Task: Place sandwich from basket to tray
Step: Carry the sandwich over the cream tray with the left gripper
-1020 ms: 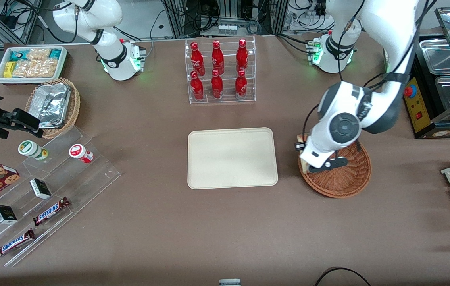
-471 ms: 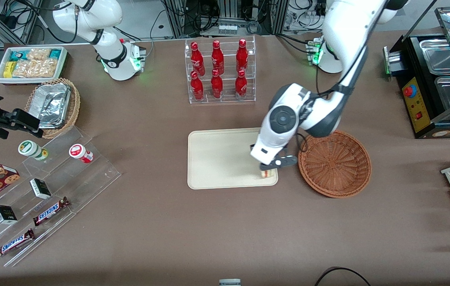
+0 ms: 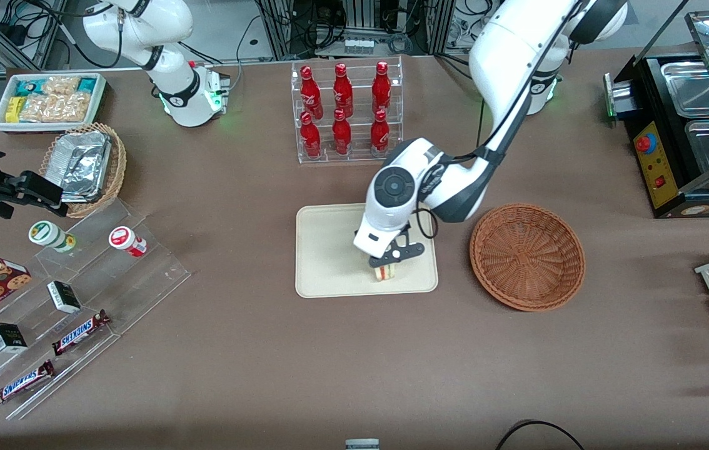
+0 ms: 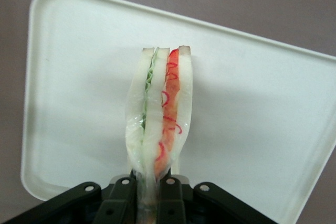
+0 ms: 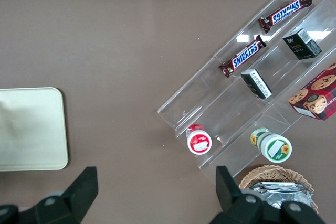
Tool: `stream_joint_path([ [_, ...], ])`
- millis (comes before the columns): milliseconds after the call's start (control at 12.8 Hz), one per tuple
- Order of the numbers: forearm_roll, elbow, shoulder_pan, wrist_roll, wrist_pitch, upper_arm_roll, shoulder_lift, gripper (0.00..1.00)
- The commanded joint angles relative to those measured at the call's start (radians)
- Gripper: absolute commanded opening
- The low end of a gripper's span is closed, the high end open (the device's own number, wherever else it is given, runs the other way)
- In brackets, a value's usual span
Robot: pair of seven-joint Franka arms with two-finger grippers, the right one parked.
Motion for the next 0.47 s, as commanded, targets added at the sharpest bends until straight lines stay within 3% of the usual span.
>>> stream_joint_path([
  [0, 0.003, 0.065, -0.049, -0.066, -0.011, 0.014, 0.044, 0.06],
  [392, 0.1, 0.056, -0.094, -0.164, -0.01, 0.015, 0.061, 0.07],
])
